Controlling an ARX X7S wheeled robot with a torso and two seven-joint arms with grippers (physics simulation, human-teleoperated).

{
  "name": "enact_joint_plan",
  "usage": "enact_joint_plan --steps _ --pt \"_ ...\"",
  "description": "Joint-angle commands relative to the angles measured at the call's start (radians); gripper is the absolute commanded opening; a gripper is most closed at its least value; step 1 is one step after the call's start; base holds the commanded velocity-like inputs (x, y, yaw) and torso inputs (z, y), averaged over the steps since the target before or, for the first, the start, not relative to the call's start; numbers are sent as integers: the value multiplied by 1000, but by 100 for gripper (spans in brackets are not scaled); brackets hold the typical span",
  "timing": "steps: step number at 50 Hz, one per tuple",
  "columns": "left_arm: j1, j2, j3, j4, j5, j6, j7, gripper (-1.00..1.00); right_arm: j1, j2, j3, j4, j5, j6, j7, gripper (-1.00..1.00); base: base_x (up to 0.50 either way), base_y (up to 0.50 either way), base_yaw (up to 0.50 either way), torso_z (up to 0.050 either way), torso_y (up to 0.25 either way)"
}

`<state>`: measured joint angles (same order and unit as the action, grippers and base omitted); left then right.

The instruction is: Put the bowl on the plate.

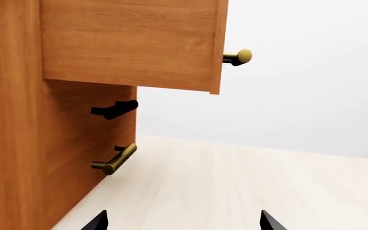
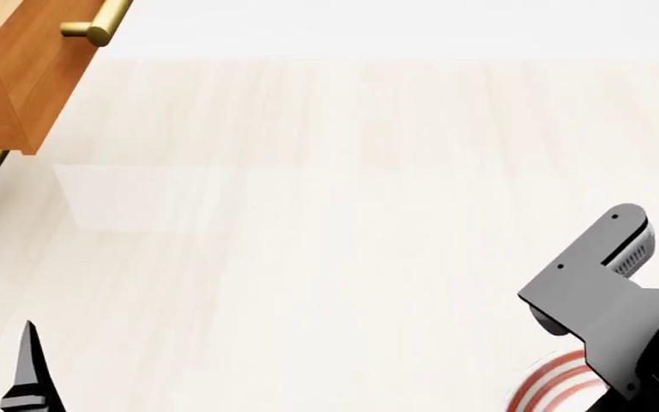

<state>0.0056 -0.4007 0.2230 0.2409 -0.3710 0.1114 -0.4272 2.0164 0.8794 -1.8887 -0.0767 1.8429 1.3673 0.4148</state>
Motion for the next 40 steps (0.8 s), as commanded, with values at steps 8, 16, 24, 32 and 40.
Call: enact_joint_plan --steps 8,16,24,32,40 --pt "-2 -1 0 -10 -4 6 0 100 -44 -28 -12 15 -54 -23 -42 -100 0 0 0 0 0" --pt "-1 -3 -1 -10 -5 6 -3 100 -50 -35 -11 22 -79 -33 -69 -100 0 0 0 0 0" --pt "-3 -3 2 -10 -5 6 -3 100 -58 -30 -14 20 -88 -41 -74 -100 0 0 0 0 1" --pt "-1 -5 4 -5 -3 4 -6 100 -70 -19 -19 10 -75 -48 -60 -100 0 0 0 0 0" --pt "0 -7 5 1 -2 1 -10 100 -91 -16 -21 15 -88 -66 -73 -100 0 0 0 0 0"
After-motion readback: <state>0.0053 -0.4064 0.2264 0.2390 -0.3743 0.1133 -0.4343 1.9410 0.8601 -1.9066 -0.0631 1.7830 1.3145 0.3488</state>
